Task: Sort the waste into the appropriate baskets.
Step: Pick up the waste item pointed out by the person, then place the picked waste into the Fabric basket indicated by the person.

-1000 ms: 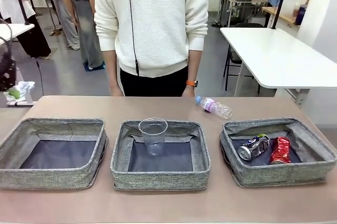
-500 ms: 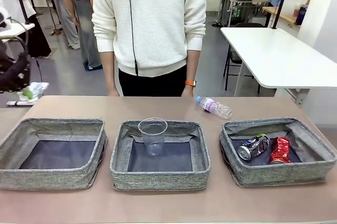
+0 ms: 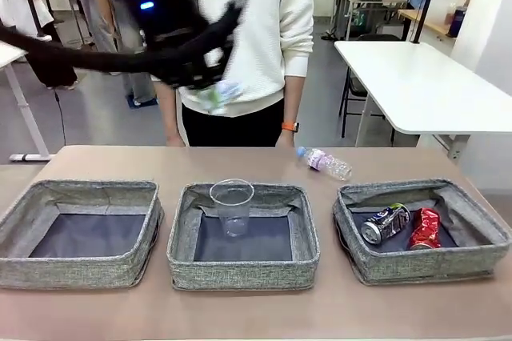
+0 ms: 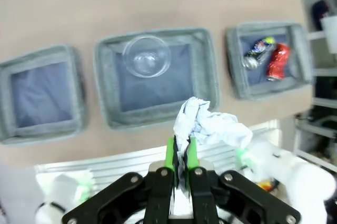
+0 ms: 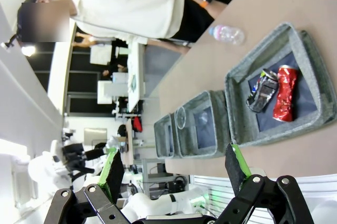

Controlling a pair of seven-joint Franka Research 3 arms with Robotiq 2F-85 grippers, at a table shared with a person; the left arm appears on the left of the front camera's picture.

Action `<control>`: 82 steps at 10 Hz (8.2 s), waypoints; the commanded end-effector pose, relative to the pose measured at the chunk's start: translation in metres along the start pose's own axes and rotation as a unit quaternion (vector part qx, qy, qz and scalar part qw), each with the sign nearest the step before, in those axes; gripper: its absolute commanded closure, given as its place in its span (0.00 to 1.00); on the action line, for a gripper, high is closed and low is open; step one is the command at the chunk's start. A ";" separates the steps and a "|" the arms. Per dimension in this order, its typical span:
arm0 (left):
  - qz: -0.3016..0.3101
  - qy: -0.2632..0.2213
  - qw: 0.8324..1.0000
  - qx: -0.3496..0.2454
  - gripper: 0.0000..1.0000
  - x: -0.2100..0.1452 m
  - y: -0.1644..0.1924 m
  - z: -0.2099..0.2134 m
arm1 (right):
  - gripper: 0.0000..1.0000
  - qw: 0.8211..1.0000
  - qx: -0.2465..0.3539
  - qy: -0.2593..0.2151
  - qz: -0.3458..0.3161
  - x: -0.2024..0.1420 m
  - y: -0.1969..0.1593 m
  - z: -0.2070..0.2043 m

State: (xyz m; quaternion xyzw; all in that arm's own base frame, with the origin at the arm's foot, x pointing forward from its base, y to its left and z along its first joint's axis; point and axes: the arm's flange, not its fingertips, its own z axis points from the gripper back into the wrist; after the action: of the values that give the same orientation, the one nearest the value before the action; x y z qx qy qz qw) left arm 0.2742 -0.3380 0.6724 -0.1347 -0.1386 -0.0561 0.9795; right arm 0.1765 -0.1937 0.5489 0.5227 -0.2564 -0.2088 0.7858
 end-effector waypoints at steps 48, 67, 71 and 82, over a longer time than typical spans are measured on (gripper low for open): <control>-0.042 -0.110 0.984 0.130 0.92 0.046 0.024 0.048 | 0.00 1.000 0.006 -0.002 0.010 0.002 0.000 0.001; 0.159 0.029 0.968 0.190 0.00 -0.011 0.321 -0.097 | 0.00 1.000 0.006 -0.002 0.010 0.002 0.000 0.001; 0.184 0.001 0.979 0.084 0.00 -0.008 0.317 -0.080 | 0.00 1.000 0.006 -0.002 0.010 0.002 0.000 0.001; 0.253 -0.187 0.845 -0.432 0.00 -0.084 0.449 0.023 | 0.00 1.000 0.006 -0.002 0.010 0.002 0.000 0.001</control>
State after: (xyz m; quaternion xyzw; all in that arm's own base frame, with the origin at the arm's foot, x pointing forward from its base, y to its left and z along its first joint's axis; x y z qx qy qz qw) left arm 0.2967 0.0805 0.5482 -0.6085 -0.1739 0.1587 0.7579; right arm 0.1769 -0.1939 0.5484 0.5228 -0.2558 -0.2091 0.7858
